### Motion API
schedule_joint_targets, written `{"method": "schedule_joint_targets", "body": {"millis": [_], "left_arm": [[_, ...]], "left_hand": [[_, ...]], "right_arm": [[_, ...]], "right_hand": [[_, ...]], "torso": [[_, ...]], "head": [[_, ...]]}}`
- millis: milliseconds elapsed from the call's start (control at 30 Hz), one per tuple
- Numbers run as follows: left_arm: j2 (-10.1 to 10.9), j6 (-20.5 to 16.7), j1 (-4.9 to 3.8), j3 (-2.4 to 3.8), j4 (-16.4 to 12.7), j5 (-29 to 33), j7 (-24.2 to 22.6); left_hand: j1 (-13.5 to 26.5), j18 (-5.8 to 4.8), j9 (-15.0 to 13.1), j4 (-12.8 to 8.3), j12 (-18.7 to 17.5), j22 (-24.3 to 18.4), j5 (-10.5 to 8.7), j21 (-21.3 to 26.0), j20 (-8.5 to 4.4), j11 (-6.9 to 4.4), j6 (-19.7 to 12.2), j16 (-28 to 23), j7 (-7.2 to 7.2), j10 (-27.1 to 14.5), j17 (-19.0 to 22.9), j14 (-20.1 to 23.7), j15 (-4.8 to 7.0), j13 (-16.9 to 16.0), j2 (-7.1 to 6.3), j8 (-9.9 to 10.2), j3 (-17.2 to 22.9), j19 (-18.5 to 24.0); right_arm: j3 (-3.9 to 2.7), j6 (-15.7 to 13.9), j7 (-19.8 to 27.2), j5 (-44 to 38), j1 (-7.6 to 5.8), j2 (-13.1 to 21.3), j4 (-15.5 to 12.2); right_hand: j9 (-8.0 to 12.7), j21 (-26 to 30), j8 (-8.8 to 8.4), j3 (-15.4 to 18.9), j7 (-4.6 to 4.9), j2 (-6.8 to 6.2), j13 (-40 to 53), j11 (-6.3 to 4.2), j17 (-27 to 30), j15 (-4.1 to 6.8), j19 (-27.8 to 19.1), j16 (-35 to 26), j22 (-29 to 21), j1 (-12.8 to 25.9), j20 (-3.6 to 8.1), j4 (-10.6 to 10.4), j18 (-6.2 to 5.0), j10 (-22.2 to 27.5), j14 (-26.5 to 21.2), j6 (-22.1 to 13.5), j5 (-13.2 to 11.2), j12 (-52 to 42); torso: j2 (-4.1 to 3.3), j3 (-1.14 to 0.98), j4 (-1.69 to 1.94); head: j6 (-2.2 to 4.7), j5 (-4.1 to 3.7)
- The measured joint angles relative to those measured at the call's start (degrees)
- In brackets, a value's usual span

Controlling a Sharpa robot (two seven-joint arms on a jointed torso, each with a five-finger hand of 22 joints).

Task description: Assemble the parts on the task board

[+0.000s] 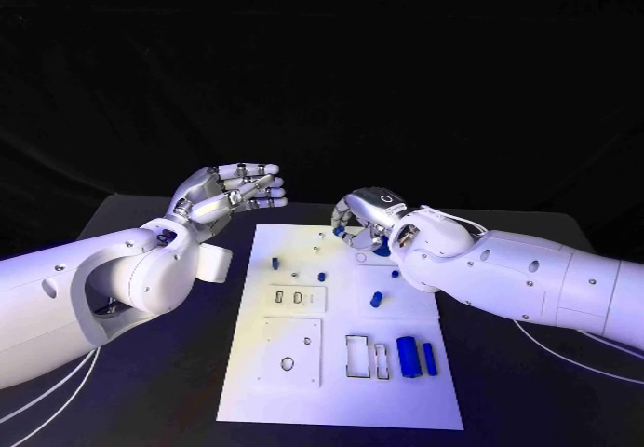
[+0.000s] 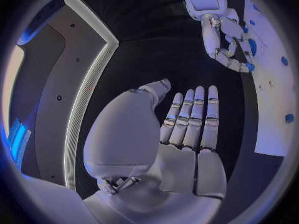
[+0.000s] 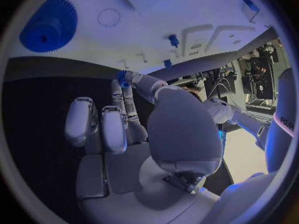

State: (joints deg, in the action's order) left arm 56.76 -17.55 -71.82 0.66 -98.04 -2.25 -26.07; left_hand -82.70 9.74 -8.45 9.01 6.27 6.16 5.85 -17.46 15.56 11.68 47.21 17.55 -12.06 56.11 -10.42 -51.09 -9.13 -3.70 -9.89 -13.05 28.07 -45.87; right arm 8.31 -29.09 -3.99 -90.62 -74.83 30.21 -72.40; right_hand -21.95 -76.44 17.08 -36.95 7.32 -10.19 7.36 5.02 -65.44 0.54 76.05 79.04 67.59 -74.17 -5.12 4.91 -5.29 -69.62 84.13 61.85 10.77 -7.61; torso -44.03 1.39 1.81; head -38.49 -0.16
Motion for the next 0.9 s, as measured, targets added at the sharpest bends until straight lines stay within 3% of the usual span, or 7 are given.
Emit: {"method": "schedule_joint_targets", "body": {"millis": [133, 467, 633, 900], "left_arm": [[-0.1, 0.0, 0.00, 0.01, 0.0, 0.0, 0.0], [-0.1, 0.1, -0.15, 0.11, -0.2, 0.0, 0.0], [-0.1, 0.1, -0.33, 0.14, -0.3, 0.0, 0.0], [-0.1, 0.1, -0.67, 0.17, -0.5, 0.0, 0.1]], "left_hand": [[0.0, 0.00, 0.1, 0.2, 0.0, 0.0, 0.00, 0.0, 0.00, 0.00, 0.0, -0.3, 0.00, 0.0, 0.0, 0.0, 0.00, 0.0, 0.00, 0.0, 0.2, 0.0], [0.0, 0.00, 0.1, 0.2, 0.0, -0.1, 0.00, 0.0, 0.00, 0.00, 0.0, -0.3, 0.00, 0.0, 0.0, 0.0, 0.00, 0.0, 0.00, 0.0, 0.2, 0.0], [0.0, -0.01, 0.1, 0.2, -0.2, -0.1, 0.00, 0.0, 0.00, 0.00, 0.0, -0.3, 0.00, 0.0, 0.0, 0.0, 0.00, 0.0, 0.00, 0.0, 0.2, 0.0], [0.0, 0.00, 0.1, 0.2, -0.3, -0.1, 0.00, 0.0, 0.00, 0.00, 0.0, -0.3, 0.00, 0.0, 0.0, 0.2, -0.21, 0.0, 0.00, 0.0, 0.2, 0.0]], "right_arm": [[-0.01, -0.6, -0.1, 0.0, 0.00, -1.5, 1.5], [-0.02, -0.9, 0.0, 0.4, 0.11, -3.8, 4.1], [-0.01, -0.8, 0.0, 0.7, 0.11, -4.4, 4.8], [0.01, -0.5, 0.1, 1.0, 0.65, -5.4, 6.2]], "right_hand": [[-0.1, -0.2, 0.23, 0.0, 0.00, 0.00, 0.0, 0.00, 0.0, 0.00, 0.0, 0.0, 0.1, 0.0, 0.00, 0.0, 0.00, 0.0, 0.0, 0.0, 0.0, 0.0], [-0.5, -0.2, 0.23, 0.0, 0.01, 0.00, 0.0, 0.00, 0.1, 0.00, 0.0, 0.0, 0.3, 0.0, 0.00, 0.0, 0.00, 0.0, 0.0, -0.1, 0.0, 0.2], [-0.6, -0.2, 0.23, 0.0, -0.04, -0.01, 0.0, 0.00, 0.1, 0.00, 0.2, 0.0, 0.3, 0.0, -0.21, 0.0, 0.00, 0.0, 0.0, -0.2, -0.1, 0.4], [-0.7, -0.2, 0.20, 0.0, -0.02, -0.01, 0.0, 0.00, 0.2, -0.01, 0.2, 0.0, 0.3, 0.0, -0.21, 0.0, 0.00, 0.0, 0.0, -0.2, -0.2, 0.6]], "torso": [[-0.12, -0.01, 0.12], [-0.70, 0.25, 0.61], [-0.83, 0.37, 0.70], [-0.96, 0.36, 0.75]], "head": [[0.01, -0.09], [-0.09, -0.43], [-0.17, -0.49], [-0.24, -0.19]]}}
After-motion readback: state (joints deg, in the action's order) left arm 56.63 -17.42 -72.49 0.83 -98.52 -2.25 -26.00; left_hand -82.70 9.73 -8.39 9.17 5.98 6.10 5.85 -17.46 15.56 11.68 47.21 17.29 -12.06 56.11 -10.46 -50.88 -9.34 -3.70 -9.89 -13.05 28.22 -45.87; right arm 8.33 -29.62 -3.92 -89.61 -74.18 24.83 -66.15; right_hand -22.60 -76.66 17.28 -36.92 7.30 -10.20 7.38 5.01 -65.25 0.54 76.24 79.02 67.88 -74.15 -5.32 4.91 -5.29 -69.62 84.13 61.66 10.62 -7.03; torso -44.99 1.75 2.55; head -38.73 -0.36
